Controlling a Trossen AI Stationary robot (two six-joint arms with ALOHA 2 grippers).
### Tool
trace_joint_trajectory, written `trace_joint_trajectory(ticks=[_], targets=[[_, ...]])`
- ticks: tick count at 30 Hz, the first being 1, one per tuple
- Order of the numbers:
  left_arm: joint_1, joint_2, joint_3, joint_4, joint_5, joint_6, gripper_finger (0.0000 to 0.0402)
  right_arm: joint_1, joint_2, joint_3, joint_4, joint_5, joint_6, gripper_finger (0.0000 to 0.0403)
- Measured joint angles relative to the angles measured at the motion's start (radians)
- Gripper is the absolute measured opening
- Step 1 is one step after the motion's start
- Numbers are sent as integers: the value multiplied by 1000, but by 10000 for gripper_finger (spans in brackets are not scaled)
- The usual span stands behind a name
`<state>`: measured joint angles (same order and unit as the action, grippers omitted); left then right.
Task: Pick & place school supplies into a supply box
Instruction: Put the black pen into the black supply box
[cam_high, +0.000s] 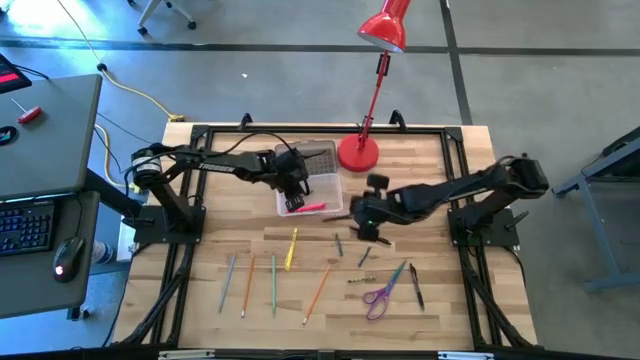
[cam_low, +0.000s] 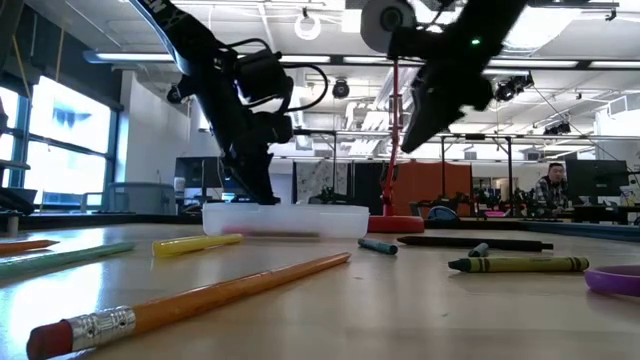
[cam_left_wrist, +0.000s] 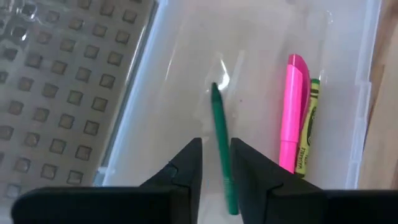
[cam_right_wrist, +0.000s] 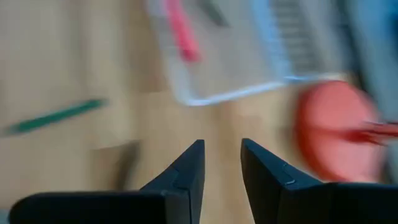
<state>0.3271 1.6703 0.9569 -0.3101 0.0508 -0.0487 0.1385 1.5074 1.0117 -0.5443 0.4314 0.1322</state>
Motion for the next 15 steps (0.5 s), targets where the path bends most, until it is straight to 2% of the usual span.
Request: trace_joint_trajectory(ticks=[2,4,9,15], targets=[[0,0,0,8,-16,22,122,24,-27,-73,114,-76,21,83],[0,0,0,22,-32,26,126,52,-44,-154,231,-98,60,83],[0,0,79,-4,-40,34,129,115,-56,-346,458,21,179,83],[-1,0,238,-86,-42,107,129,173,-56,-508,705,46,321,83]])
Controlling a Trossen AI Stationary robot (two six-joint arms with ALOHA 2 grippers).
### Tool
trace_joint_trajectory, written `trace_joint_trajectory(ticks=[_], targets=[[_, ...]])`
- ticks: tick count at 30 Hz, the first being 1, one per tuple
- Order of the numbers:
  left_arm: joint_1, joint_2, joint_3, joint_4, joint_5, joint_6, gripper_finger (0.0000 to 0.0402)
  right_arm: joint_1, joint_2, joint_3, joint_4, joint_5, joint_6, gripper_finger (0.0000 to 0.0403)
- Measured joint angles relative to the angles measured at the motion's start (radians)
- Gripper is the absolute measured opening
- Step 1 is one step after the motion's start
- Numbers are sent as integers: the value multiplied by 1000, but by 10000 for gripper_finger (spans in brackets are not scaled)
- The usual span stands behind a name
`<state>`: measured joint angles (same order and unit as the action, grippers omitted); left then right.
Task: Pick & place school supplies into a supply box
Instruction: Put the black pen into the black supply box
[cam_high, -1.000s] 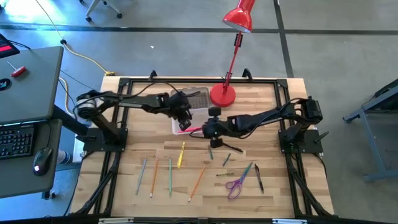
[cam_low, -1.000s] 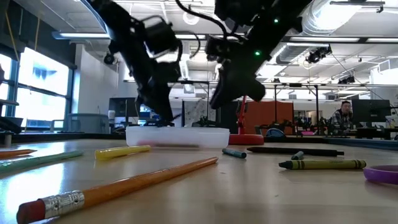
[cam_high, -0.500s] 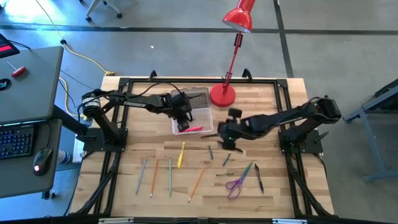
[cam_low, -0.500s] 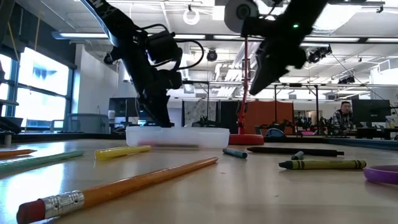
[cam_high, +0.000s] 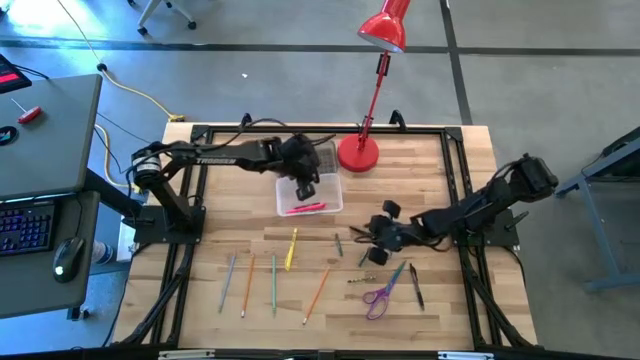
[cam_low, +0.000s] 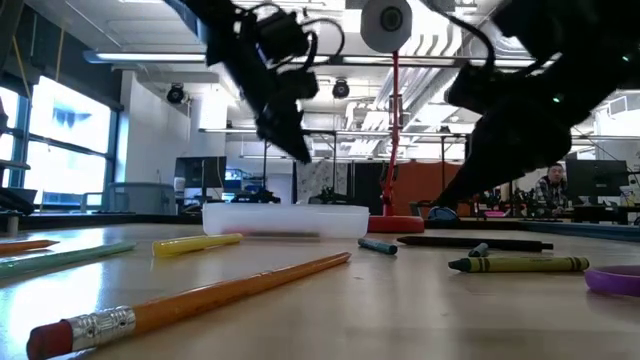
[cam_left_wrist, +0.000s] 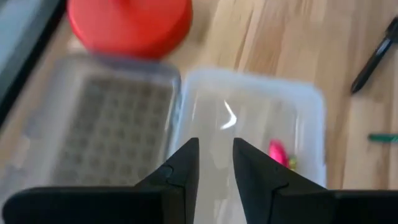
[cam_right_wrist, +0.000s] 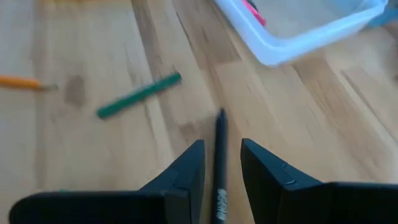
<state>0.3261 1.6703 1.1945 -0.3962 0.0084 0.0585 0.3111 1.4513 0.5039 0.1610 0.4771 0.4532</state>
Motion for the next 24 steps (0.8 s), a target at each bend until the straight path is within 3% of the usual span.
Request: trace_joint_trajectory(ticks=[6,12,20,24], targets=[[1,0,128,-35,-3,24,129,24,1,-97,181,13,-72,83],[1,0,216,-118,-3,39,129,14,41,-132,204,39,-36,83],[1,0,327,-393,-79,42,129,-41,145,-121,286,-65,-59,83],[1,-1,371,-579,-81,-32,129,-70,172,-102,291,-99,-69,83]])
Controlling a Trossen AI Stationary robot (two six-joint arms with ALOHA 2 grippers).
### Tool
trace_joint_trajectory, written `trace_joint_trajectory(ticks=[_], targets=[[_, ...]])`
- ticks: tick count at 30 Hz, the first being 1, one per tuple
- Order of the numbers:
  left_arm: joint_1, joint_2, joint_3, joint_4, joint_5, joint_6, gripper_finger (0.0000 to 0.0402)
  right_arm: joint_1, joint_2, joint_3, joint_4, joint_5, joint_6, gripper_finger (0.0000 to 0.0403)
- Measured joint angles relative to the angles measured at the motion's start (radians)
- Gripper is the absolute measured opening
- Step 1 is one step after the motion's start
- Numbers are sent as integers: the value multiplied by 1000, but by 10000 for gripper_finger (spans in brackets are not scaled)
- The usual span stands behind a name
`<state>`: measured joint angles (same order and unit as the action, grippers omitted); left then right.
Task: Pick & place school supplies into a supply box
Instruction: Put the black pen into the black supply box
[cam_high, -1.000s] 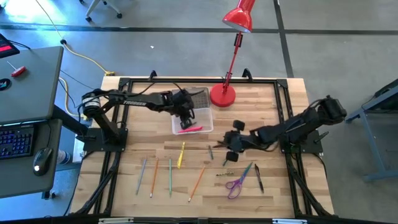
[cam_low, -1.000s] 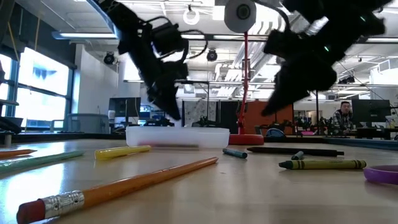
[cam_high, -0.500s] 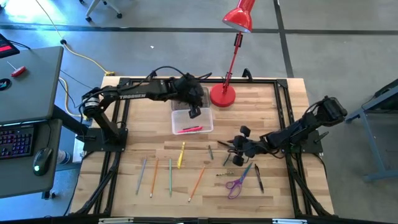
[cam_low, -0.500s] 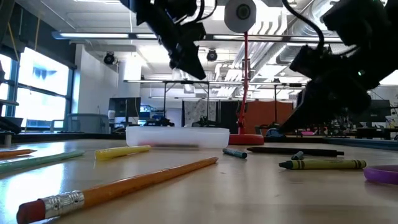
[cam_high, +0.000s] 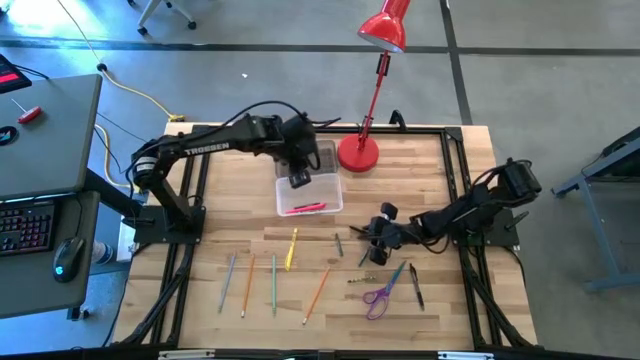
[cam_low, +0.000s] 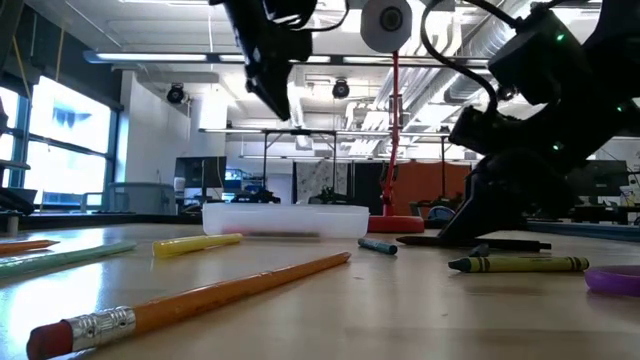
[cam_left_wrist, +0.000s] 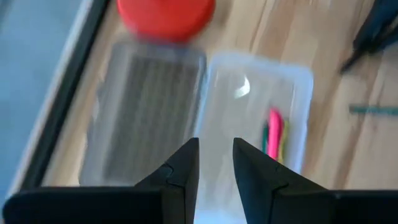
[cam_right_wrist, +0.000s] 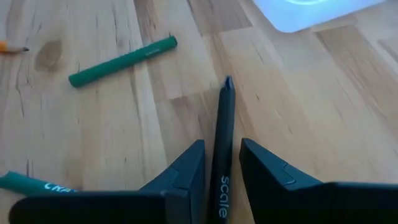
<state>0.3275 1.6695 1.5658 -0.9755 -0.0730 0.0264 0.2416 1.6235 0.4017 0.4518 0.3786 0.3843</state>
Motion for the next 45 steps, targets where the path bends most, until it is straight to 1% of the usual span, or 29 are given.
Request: trace_joint_trajectory(ticks=[2,4,8,13,16,19,22,23,26,29,31,33,35,37,39,42,45], targets=[[0,-4,8,-54,-6,-53,129,-12,11,6,-3,-3,3,83],[-1,-16,8,-94,-35,-107,129,-25,13,6,-6,-17,8,82],[-37,-53,8,-144,-152,-182,129,-46,14,6,-28,-23,39,67],[-102,-138,8,-212,-292,-286,129,-51,15,6,-31,-23,37,13],[-153,-196,8,-264,-361,-373,129,-52,6,5,11,-33,-11,16],[-216,-246,9,-324,-436,-478,129,-64,-13,23,41,-27,-84,20],[-288,-284,9,-397,-507,-591,129,-88,-58,84,72,-42,-195,9],[-311,-293,9,-417,-527,-625,129,-96,-69,107,76,-68,-237,7],[-384,-305,8,-468,-591,-738,129,-118,-86,184,78,-189,-388,8],[-463,-311,8,-511,-650,-824,129,-140,-88,280,78,-224,-535,12],[-511,-311,8,-533,-682,-872,129,-167,-64,342,43,-241,-631,11],[-552,-310,8,-560,-724,-910,129,-198,-22,403,5,-272,-693,8],[-584,-311,8,-589,-752,-945,129,-233,32,465,-14,-321,-708,6],[-608,-311,3,-595,-758,-973,129,-264,94,527,-10,-367,-704,6],[-625,-311,-18,-596,-774,-978,129,-293,158,580,-41,-390,-706,8],[-647,-347,-88,-595,-802,-1016,129,-334,251,642,-100,-394,-706,8],[-657,-418,-192,-598,-821,-1090,129,-365,317,691,-96,-420,-702,8]])
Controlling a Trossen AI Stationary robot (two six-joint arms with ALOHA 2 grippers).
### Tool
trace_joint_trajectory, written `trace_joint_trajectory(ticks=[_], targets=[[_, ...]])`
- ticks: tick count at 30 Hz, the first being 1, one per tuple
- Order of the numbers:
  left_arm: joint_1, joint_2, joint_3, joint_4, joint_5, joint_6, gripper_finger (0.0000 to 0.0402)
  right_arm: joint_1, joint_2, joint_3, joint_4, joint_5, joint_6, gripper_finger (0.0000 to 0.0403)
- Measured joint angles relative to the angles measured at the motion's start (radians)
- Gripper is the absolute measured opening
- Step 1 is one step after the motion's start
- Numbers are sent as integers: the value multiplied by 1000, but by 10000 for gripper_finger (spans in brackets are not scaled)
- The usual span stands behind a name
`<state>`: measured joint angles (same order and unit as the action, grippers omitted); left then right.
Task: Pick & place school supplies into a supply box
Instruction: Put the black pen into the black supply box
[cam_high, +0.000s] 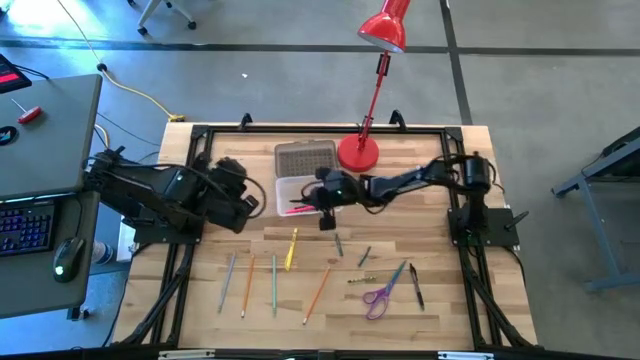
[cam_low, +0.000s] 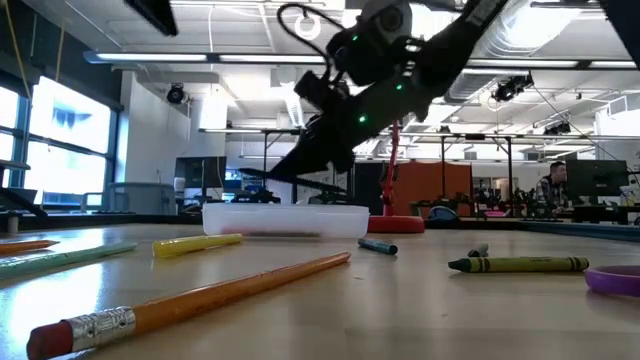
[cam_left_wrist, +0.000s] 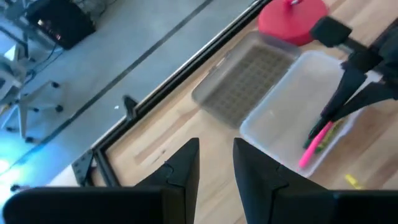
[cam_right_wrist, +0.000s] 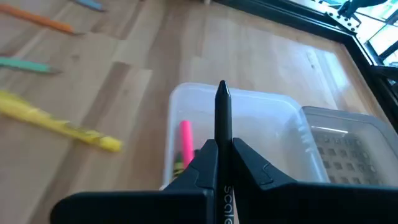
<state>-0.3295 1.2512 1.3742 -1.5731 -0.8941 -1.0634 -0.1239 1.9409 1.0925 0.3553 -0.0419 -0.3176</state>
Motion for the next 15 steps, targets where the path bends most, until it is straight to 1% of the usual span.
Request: trace_joint_trajectory(ticks=[1,3,6,9,11,15], targets=[[0,-25,-42,2,2,-29,129,-8,17,13,0,-12,0,8],[1,-68,-128,14,38,-92,129,-19,45,32,-1,-18,1,10],[-5,-141,-258,84,132,-153,129,-33,58,44,-2,-18,2,14],[-30,-199,-375,228,263,-177,129,-48,58,45,-23,-16,30,16],[-50,-215,-438,344,358,-200,129,-58,58,45,-37,-15,63,20],[-109,-218,-521,533,570,-299,129,-69,58,45,-38,-15,98,35]])
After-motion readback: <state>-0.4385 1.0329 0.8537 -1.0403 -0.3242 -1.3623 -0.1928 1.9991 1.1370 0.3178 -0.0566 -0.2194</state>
